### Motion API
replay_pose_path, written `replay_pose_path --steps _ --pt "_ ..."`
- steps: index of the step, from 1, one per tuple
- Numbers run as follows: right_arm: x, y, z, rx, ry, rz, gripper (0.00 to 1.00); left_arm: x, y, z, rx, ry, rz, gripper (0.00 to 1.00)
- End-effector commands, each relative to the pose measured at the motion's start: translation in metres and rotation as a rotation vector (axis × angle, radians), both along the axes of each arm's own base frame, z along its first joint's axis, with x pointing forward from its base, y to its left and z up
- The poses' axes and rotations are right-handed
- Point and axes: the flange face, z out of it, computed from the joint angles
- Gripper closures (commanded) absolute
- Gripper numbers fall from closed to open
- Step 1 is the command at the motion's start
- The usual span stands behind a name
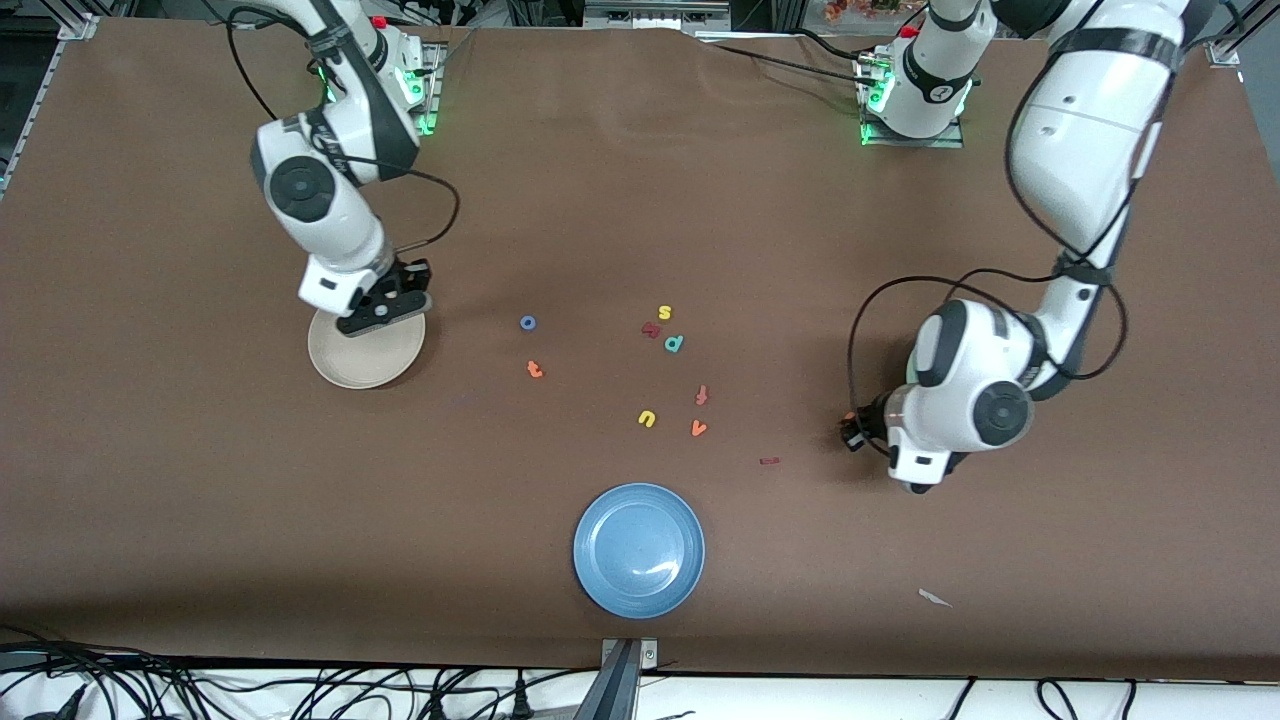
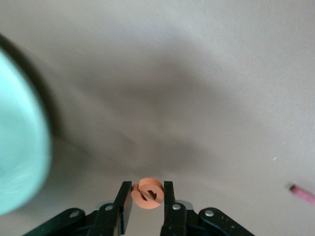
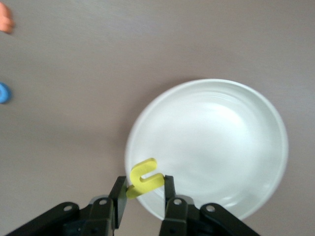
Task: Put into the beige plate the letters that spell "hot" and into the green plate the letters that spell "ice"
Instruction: 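Drop the h on the cream plate while the left gripper drops the g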
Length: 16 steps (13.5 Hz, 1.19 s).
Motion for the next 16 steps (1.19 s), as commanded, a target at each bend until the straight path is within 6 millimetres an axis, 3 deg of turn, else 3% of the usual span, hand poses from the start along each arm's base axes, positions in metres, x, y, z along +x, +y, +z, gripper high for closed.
replay_pose_path --steps 1,2,3,4,5,8,12,13,16 --pt "0.000 -0.034 -0.001 0.008 0.025 0.033 0.67 -0.012 0.050 0.055 -0.024 0.051 -0.122 1.00" --pt "-0.001 -0.037 -0.003 0.008 0.032 0.030 0.62 -0.017 0.068 0.065 -0.042 0.074 -0.172 1.00" --pt "-0.001 -0.037 -0.004 0.009 0.032 0.027 0.31 -0.021 0.090 0.068 -0.067 0.096 -0.212 1.00" --pt "0.000 -0.037 -0.003 0.008 0.031 0.024 0.08 -0.024 0.109 0.066 -0.079 0.109 -0.243 1.00" --pt "0.000 -0.037 -0.003 0.008 0.031 0.024 0.00 -0.026 0.125 0.062 -0.089 0.112 -0.257 1.00" --pt "0.000 -0.037 -0.002 0.010 0.028 0.021 0.00 -0.032 0.168 0.029 -0.052 0.154 -0.303 1.00" --pt "0.009 -0.029 -0.005 0.094 0.044 -0.067 0.01 -0.039 0.166 -0.024 -0.055 0.145 -0.308 1.00" --pt "0.013 -0.021 -0.007 0.112 0.048 -0.076 0.01 -0.040 0.166 -0.028 -0.057 0.143 -0.307 0.95" --pt "0.015 0.029 -0.012 0.153 0.049 -0.070 0.01 -0.040 0.172 -0.026 -0.057 0.140 -0.297 0.40"
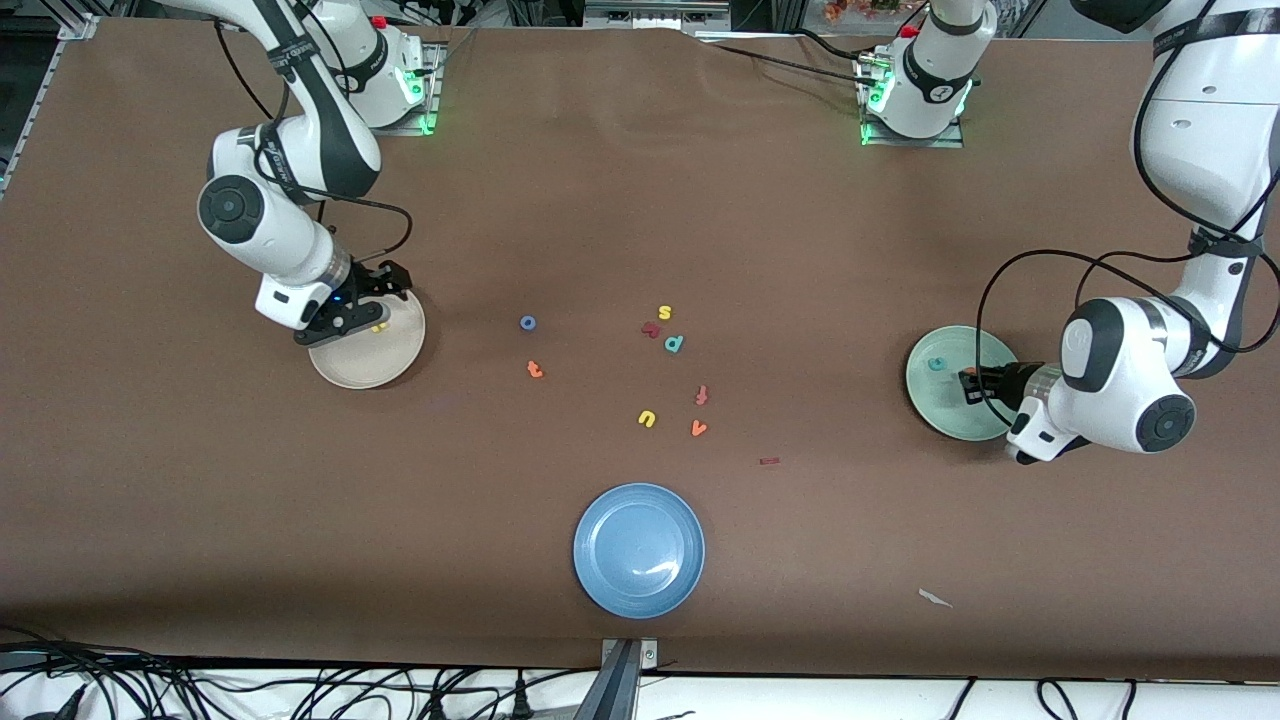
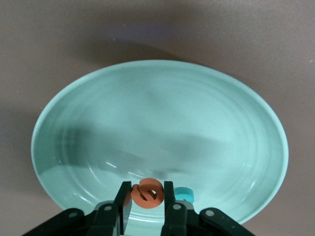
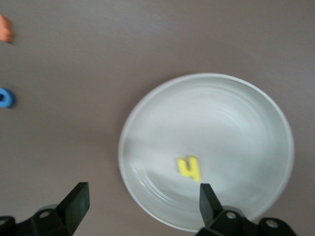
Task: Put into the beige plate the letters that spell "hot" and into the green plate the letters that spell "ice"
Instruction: 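Grasp the blue o and pink i with the right and left grippers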
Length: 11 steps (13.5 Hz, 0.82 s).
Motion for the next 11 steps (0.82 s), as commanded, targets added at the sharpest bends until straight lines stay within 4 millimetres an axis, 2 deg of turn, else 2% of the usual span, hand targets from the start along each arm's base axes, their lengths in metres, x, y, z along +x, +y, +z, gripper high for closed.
replay_pose_path --steps 1,2,4,6,9,11 --pt "0.007 0.048 -0.004 0.035 -0.002 -0.010 0.01 0.002 0.005 0.016 0.016 -0.022 -0.024 0.08" --pt "0.006 0.061 -0.006 0.036 -0.003 -0.030 0.01 0.006 0.001 0.034 0.022 -0.037 -0.020 0.00" --pt "0.000 0.086 -0.014 0.041 -0.010 -0.061 0.01 0.012 -0.013 0.075 0.039 -0.064 0.006 0.00" --pt "-0.007 0.115 -0.027 0.060 -0.036 -0.087 0.01 0.027 -0.055 0.106 0.047 -0.103 0.137 0.00" --pt "-0.016 0.142 -0.043 0.077 -0.065 -0.109 0.01 0.040 -0.136 0.128 0.066 -0.120 0.279 0.00" --pt "-0.022 0.157 -0.053 0.088 -0.064 -0.091 0.01 0.055 -0.172 0.131 0.047 -0.126 0.415 0.00"
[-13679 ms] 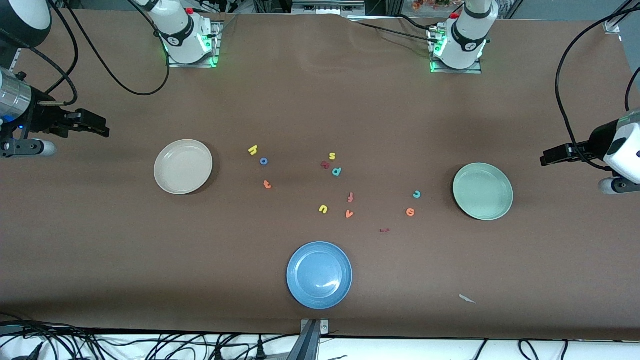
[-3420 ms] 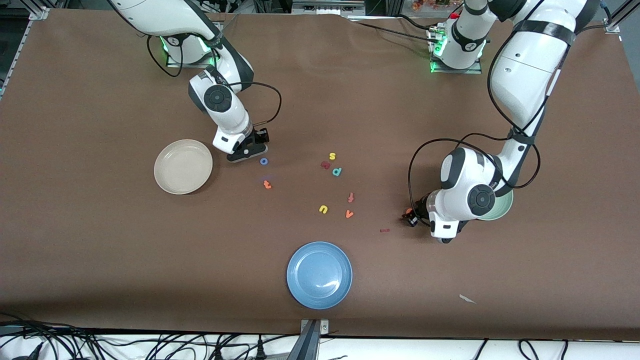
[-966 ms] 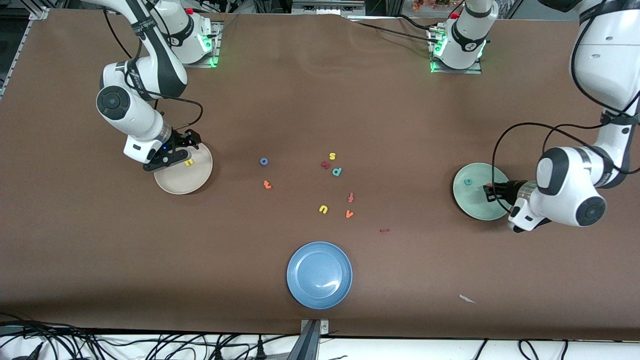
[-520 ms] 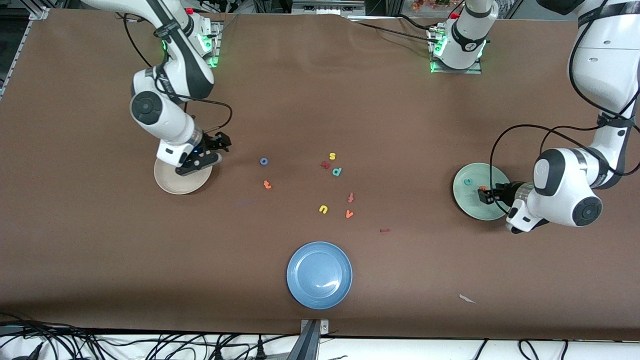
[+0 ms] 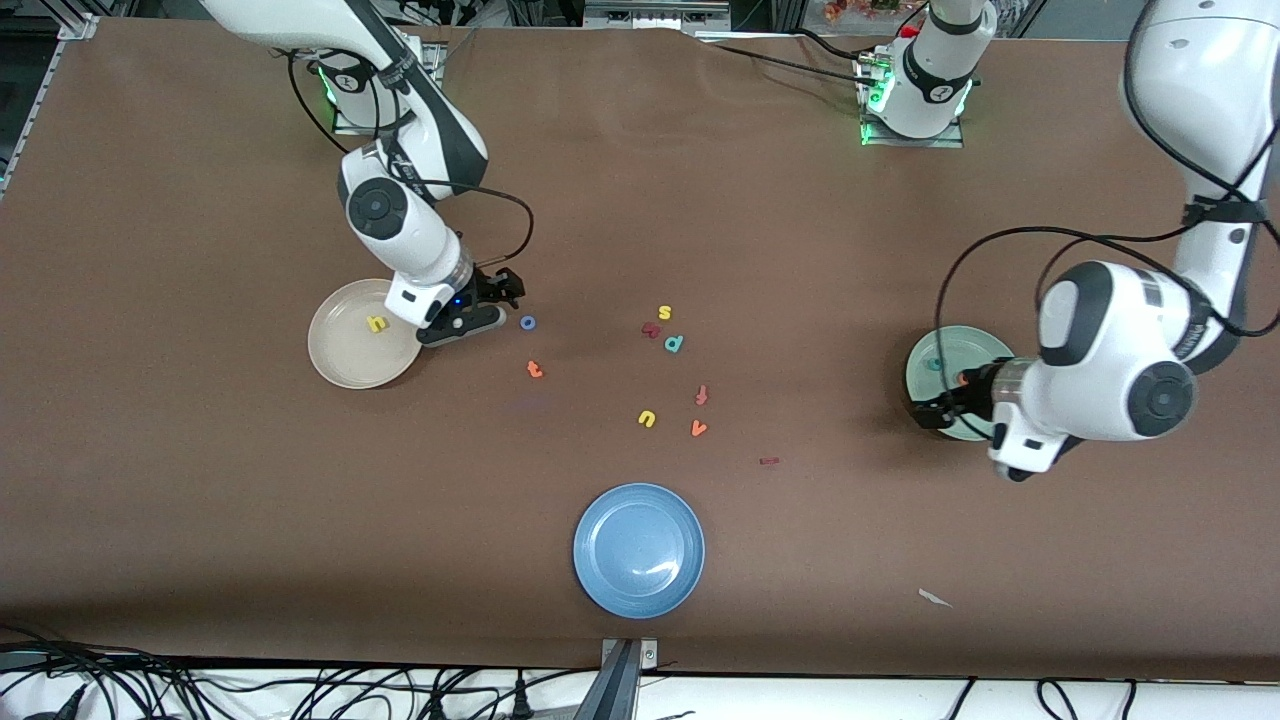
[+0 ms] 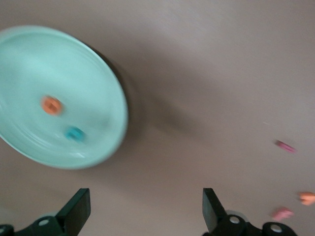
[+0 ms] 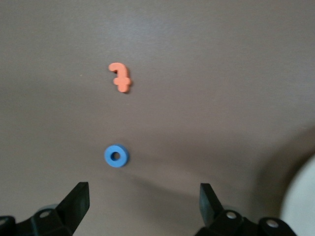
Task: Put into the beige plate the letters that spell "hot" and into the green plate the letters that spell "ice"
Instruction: 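Grasp the blue o and pink i with the right and left grippers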
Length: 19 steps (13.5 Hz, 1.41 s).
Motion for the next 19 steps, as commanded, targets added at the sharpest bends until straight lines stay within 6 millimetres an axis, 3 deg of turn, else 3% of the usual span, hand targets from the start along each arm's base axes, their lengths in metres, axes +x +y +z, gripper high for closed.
replay_pose_path --steps 1,3,6,10,14,19 --pt "-0.002 0.019 -0.010 0.015 -0.005 -0.016 0.01 0.022 -0.043 -0.006 -0.017 -0.022 0.182 0.00" --pt "-0.007 0.030 -0.015 0.020 -0.009 -0.026 0.01 0.030 -0.074 -0.020 -0.009 -0.080 0.346 0.00" --pt "-0.010 0.031 -0.025 0.006 -0.008 -0.003 0.05 0.030 -0.110 -0.038 0.009 -0.094 0.508 0.00" --pt "-0.016 0.041 -0.039 0.013 -0.021 0.016 0.05 0.025 -0.149 -0.087 0.082 -0.146 0.644 0.00" --pt "-0.008 0.034 -0.054 -0.015 -0.046 0.044 0.05 0.038 -0.167 -0.113 0.076 -0.175 0.789 0.00" --pt "-0.009 0.041 -0.055 -0.018 -0.052 0.065 0.12 0.046 -0.173 -0.136 0.089 -0.183 0.828 0.00"
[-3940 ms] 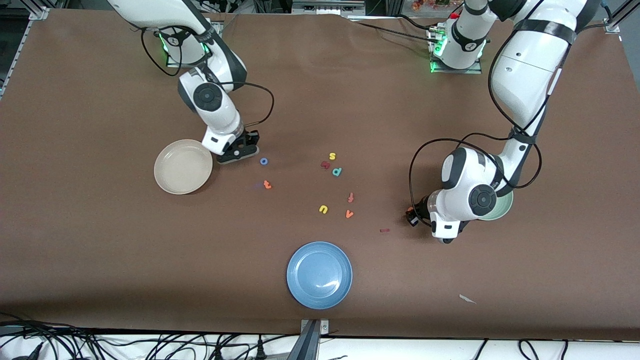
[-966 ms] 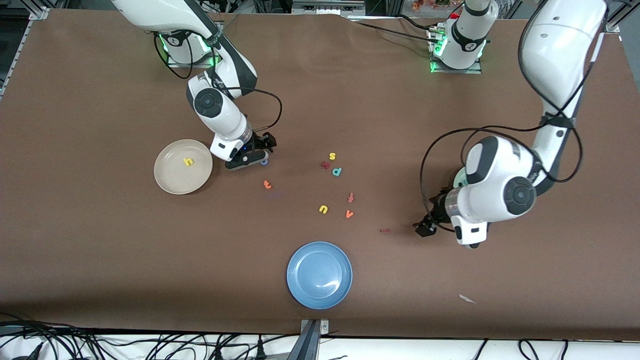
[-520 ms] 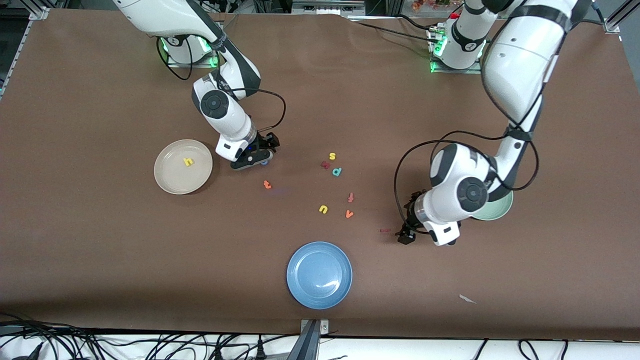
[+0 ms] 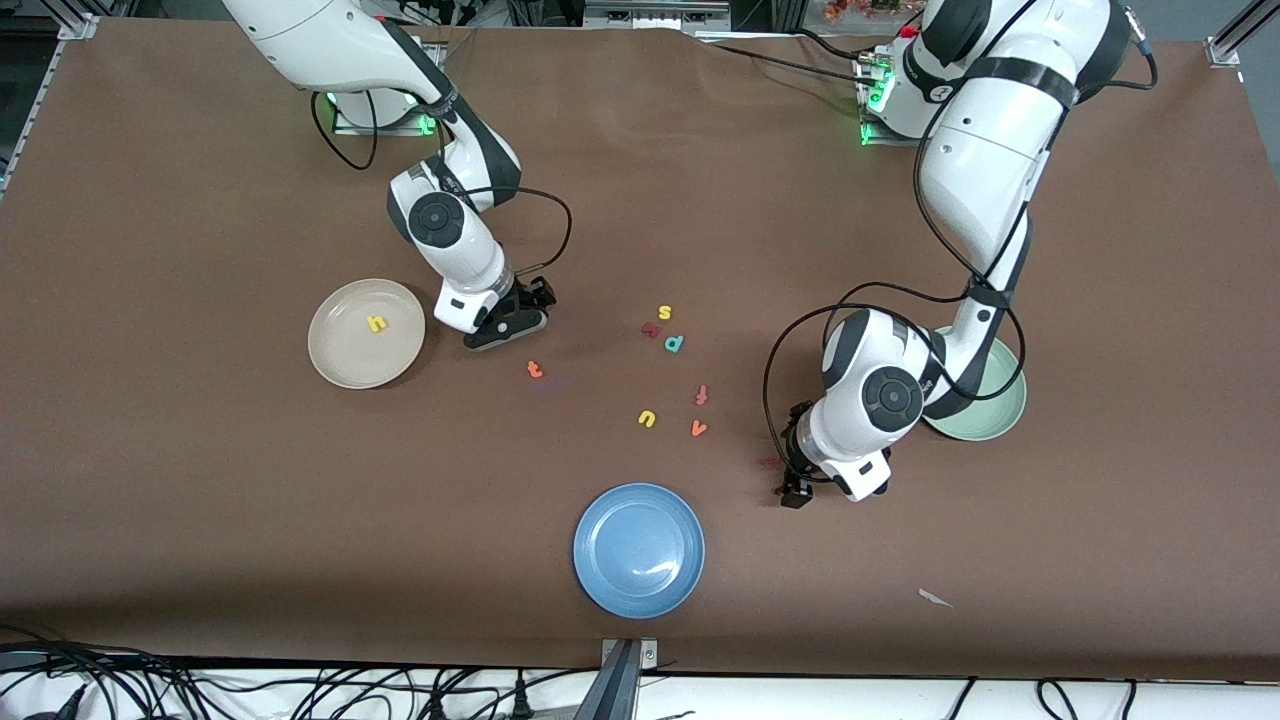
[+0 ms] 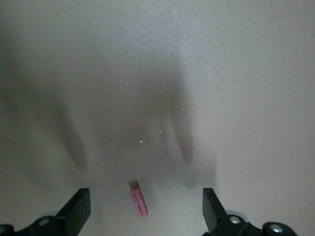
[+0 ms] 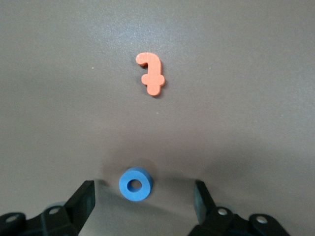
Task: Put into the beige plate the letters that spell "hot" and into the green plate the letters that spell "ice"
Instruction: 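Grasp the blue o and pink i with the right and left grippers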
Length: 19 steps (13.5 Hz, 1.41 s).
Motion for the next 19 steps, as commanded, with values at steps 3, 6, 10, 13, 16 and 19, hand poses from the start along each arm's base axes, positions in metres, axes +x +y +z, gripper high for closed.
replay_pose_path --steps 3,6,10,13,16,19 --pt "-0.0021 0.0146 -0.0041 -0.003 -0.010 0.004 0.13 0.0097 -0.0224 -0.0113 0.040 -0.041 0.030 0.00" --pt "-0.0061 0.0197 -0.0033 -0.008 -0.011 0.004 0.17 0.0095 -0.0211 -0.0134 0.051 -0.042 0.025 0.17" --pt "-0.0067 0.0163 -0.0062 -0.021 -0.012 0.015 0.25 0.0095 -0.0211 -0.0134 0.051 -0.043 0.019 0.39" --pt "-0.0065 0.0164 -0.0054 -0.022 -0.014 0.017 0.27 0.0103 -0.0180 -0.0141 0.054 -0.044 0.015 0.74" --pt "-0.0062 0.0142 -0.0070 -0.030 -0.017 0.025 0.34 0.0098 -0.0176 -0.0135 0.058 -0.047 -0.033 0.99" --pt "-0.0068 0.0143 -0.0067 -0.033 -0.020 0.034 0.51 0.0119 -0.0146 -0.0065 0.063 -0.057 -0.058 1.00"
